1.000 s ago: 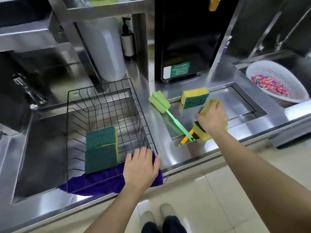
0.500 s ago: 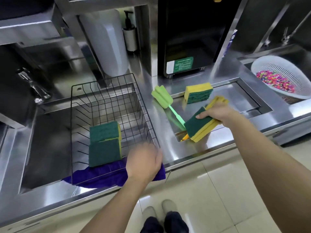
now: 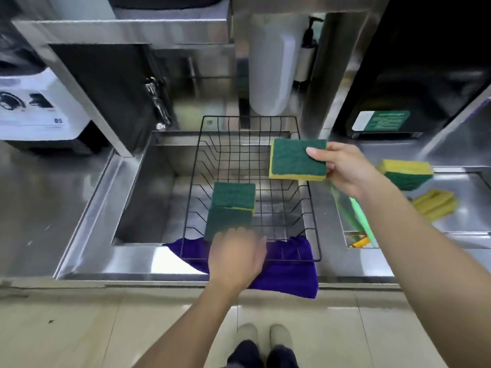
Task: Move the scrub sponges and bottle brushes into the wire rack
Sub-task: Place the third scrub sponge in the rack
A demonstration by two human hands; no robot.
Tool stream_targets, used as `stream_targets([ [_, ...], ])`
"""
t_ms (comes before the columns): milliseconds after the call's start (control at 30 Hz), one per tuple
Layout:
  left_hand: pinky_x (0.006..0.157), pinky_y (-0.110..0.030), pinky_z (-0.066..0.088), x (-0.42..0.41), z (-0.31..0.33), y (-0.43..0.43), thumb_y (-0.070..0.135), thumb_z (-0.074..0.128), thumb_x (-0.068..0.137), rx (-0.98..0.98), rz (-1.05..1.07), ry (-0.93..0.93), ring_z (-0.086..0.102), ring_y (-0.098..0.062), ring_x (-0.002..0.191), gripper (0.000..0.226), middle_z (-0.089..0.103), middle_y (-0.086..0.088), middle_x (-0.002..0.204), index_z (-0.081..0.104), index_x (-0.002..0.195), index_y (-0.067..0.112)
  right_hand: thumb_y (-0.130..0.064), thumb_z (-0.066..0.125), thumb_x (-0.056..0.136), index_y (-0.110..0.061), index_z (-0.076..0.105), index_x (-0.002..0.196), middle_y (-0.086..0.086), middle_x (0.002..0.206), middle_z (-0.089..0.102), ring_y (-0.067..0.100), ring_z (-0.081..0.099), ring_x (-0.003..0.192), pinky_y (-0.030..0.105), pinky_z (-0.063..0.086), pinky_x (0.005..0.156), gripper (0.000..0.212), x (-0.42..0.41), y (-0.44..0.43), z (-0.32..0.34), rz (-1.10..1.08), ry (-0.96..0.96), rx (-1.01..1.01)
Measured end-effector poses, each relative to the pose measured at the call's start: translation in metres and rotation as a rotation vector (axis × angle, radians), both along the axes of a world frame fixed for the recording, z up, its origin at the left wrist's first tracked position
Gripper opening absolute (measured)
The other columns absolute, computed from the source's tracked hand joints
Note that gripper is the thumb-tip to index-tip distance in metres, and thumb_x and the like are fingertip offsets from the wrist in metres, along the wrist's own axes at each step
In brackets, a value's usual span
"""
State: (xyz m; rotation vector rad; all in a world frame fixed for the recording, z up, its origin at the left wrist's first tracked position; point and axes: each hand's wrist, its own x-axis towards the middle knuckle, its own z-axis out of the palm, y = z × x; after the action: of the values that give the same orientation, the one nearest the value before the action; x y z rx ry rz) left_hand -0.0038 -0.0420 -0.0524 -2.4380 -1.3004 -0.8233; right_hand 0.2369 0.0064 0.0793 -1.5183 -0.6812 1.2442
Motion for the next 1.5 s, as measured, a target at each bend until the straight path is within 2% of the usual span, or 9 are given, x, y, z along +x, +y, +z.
stream_targets([
  [100,0.055,-0.034,0.034,-0.011,-0.006,0.002,0.035,0.040,0.099,0.007,0.027,-0.017,0.047,-0.022,0.055,0.044,0.050,-0.002,0.060,0.056,0.064,0.012,-0.003,0.064,0.084,-0.006,0.060,0.086,-0.004,0.062,0.070,0.000,0.060,0.041,0.021,0.051,0.058,0.005,-0.025,0.021,-0.014,0.007,0.063,-0.038],
  [267,0.055,-0.032,0.033,-0.010,-0.006,0.001,0.034,0.038,0.099,0.009,0.006,-0.022,0.046,-0.020,0.056,0.044,0.050,-0.001,0.061,0.055,0.064,0.014,-0.004,0.071,0.078,0.000,0.052,0.118,0.014,0.107,0.067,0.020,0.067,0.078,0.034,0.056,0.067,0.044,-0.050,0.051,-0.036,-0.081,0.136,-0.093],
  [367,0.054,-0.031,0.032,-0.010,-0.005,0.001,0.033,0.044,0.095,0.006,0.001,-0.020,0.045,-0.020,0.056,0.038,0.049,0.000,0.060,0.054,0.064,0.014,0.000,0.067,0.081,-0.004,0.046,0.102,0.010,0.096,0.062,0.021,0.063,0.080,0.040,0.054,0.074,0.031,-0.058,0.066,-0.047,-0.118,0.118,-0.128],
  [467,0.054,-0.030,0.033,-0.010,-0.005,0.000,0.033,0.049,0.092,-0.007,-0.008,-0.002,0.046,-0.019,0.057,0.034,0.050,0.000,0.061,0.055,0.065,0.015,-0.003,0.068,0.081,-0.003,0.049,0.099,0.015,0.113,0.062,0.031,0.064,0.097,0.051,0.052,0.090,0.027,-0.064,0.078,-0.058,-0.106,0.060,-0.139],
  [700,0.054,-0.030,0.033,-0.010,-0.004,0.000,0.034,0.048,0.092,-0.033,-0.012,0.006,0.046,-0.018,0.058,0.033,0.051,0.001,0.063,0.056,0.066,0.016,-0.007,0.068,0.082,-0.003,0.053,0.119,0.009,0.109,0.060,0.024,0.058,0.093,0.031,0.051,0.072,0.039,-0.075,0.101,-0.075,-0.052,-0.113,-0.155],
  [833,0.055,-0.030,0.033,-0.009,-0.003,0.000,0.035,0.047,0.093,-0.041,-0.011,0.005,0.046,-0.018,0.058,0.034,0.051,0.001,0.063,0.056,0.066,0.016,-0.012,0.070,0.081,-0.001,0.053,0.118,0.017,0.119,0.061,0.032,0.062,0.105,0.043,0.052,0.094,0.042,-0.086,0.106,-0.086,0.012,-0.185,-0.225],
  [967,0.055,-0.030,0.033,-0.009,-0.002,0.000,0.035,0.047,0.093,-0.051,-0.008,-0.005,0.044,-0.018,0.058,0.033,0.050,0.001,0.063,0.055,0.066,0.016,-0.013,0.065,0.086,0.001,0.051,0.122,0.017,0.120,0.061,0.024,0.057,0.096,0.035,0.050,0.085,0.041,-0.095,0.105,-0.094,0.094,-0.195,-0.259],
  [1233,0.054,-0.030,0.034,-0.009,-0.001,0.000,0.034,0.048,0.092,-0.071,-0.014,-0.004,0.045,-0.017,0.057,0.032,0.050,0.001,0.063,0.055,0.066,0.016,-0.027,0.055,0.093,-0.001,0.045,0.130,0.016,0.136,0.052,0.032,0.049,0.124,0.034,0.040,0.095,0.047,-0.095,0.104,-0.086,0.248,-0.588,-0.299],
  [1500,0.052,-0.030,0.035,-0.009,0.002,0.002,0.032,0.048,0.089,-0.081,-0.011,0.024,0.046,-0.019,0.056,0.031,0.050,0.001,0.061,0.055,0.064,0.015,-0.024,0.060,0.088,-0.005,0.055,0.119,0.012,0.113,0.061,0.027,0.056,0.100,0.034,0.044,0.089,0.037,-0.070,0.083,-0.070,0.276,-0.614,-0.255],
])
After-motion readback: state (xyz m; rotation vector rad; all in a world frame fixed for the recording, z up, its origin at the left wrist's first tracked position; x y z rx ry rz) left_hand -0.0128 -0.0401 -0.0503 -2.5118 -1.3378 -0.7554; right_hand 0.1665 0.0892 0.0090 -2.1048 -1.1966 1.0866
